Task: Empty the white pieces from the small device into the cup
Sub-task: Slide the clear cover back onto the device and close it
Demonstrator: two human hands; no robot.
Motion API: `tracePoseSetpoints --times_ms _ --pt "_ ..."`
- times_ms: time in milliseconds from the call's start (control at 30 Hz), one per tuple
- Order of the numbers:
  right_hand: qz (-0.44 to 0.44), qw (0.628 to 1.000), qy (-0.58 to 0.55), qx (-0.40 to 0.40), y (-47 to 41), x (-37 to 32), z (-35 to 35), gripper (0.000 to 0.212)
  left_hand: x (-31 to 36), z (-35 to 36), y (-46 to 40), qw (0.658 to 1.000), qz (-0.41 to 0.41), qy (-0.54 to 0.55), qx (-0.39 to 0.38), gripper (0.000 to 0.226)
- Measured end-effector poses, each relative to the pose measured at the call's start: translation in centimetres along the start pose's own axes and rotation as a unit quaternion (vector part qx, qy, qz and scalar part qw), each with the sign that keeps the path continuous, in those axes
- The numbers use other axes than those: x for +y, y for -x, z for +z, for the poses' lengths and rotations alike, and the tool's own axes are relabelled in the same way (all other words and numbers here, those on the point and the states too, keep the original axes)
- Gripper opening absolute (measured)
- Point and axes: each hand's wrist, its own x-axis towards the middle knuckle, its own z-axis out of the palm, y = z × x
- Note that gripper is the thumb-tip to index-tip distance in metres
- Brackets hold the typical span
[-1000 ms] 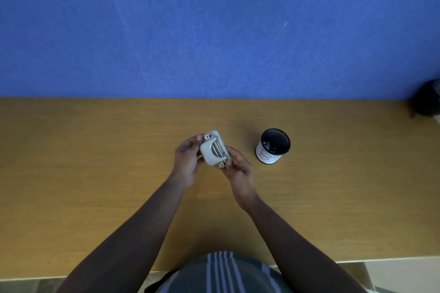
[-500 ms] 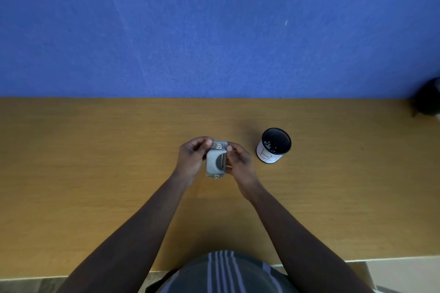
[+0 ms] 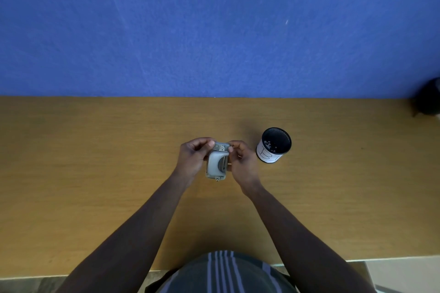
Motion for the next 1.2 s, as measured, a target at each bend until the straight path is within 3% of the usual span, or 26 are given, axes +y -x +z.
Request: tracePoseSetpoints --times_ms 133,267,433,533,767,1033,1200 --pt "-0.003 0.999 0.036 -0.005 -0.2 0.4 0.0 0.016 0.0 -0.1 -0.1 1.0 -0.006 -0.016 -0.002 0.012" --pt "0.068 0.994 -0.039 -0.077 -0.4 0.2 -0.7 0.011 0.1 -0.4 -0.1 0.999 -0.042 -0.007 0.001 0.015" --pt "0.107 0.981 -0.042 -0.153 -0.5 -0.5 -1.4 0.032 -0.1 -0.5 0.2 0.996 -0.076 -0.027 -0.039 0.022" --pt "0.113 0.978 -0.032 -0.171 -0.5 -0.3 -1.4 0.032 -0.2 -0.7 0.4 0.995 -0.082 -0.04 -0.045 0.02" --pt "0.155 0.976 -0.084 -0.129 -0.2 0.8 -0.8 0.02 -0.2 -1.1 0.7 0.994 -0.105 -0.025 -0.017 0.021" --pt "0.184 0.959 -0.204 -0.069 -0.2 1.3 -1.3 0.034 -1.5 -3.1 1.5 0.978 -0.207 0.021 -0.005 0.023" --pt "0.23 0.946 -0.226 -0.036 -0.3 2.0 -1.1 0.033 -2.4 -3.1 2.1 0.979 -0.196 0.061 0.003 0.022"
